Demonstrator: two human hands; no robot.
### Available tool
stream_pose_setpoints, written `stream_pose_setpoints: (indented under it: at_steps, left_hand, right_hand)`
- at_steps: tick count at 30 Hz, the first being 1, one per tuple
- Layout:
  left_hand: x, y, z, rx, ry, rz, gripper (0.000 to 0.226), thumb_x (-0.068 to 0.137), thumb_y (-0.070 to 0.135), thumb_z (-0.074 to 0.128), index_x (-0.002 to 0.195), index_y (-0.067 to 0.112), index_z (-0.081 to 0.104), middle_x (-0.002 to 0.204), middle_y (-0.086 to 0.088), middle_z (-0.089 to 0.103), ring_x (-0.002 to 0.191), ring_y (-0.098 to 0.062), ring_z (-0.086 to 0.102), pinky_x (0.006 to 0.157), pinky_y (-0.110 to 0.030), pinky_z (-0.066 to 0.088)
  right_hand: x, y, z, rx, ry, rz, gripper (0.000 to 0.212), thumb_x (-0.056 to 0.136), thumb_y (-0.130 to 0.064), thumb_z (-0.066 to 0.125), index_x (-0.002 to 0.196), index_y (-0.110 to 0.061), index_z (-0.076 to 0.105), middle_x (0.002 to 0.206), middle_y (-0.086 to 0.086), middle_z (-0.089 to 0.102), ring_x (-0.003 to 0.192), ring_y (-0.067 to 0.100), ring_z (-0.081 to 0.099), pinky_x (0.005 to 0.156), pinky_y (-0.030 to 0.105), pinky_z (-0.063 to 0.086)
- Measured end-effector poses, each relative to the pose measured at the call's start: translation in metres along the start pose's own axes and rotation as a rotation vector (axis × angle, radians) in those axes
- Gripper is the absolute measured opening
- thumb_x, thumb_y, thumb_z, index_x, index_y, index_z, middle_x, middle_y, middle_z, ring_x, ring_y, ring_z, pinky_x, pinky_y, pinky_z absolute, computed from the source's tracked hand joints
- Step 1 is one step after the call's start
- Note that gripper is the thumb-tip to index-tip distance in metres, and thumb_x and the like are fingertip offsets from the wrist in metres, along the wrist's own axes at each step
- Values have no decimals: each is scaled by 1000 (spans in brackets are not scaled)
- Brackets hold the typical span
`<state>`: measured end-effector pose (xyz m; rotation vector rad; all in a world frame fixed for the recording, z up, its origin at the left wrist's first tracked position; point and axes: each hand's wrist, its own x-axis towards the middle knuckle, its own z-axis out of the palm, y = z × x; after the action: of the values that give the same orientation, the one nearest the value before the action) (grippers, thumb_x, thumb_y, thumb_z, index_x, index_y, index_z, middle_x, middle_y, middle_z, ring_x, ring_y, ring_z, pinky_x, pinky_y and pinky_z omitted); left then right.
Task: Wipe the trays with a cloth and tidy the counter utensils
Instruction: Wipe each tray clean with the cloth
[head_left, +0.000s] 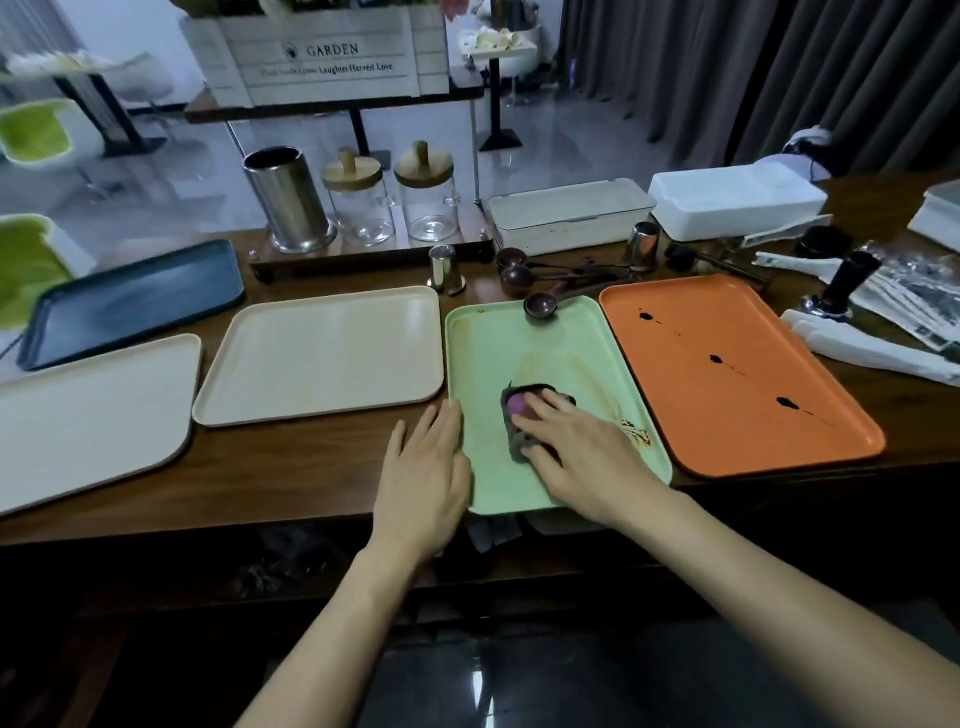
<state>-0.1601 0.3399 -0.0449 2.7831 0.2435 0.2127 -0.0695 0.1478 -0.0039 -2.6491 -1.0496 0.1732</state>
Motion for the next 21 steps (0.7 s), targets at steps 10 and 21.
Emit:
stream_pose_setpoints:
  at_steps: [10,21]
  left_hand:
    - [1,10,-5,-92,-11,-86,72,94,27,22,164,23,11,168,5,25,155,-9,16,127,-36,7]
    - [-1,14,-3,-63,52,-96,68,95,23,27,163,27,17,166,9,30,154,-8,21,127,-35,12]
  right_hand:
    - [3,26,-15,-31,-89,-117,46,106,-37,35,151,-31,38,164,-9,20,152,12,11,113,42,38]
    - [51,16,-10,10,-34,-203,43,103,-33,39,145,-29,49,161,-6,30,149,16,19,108,39,36]
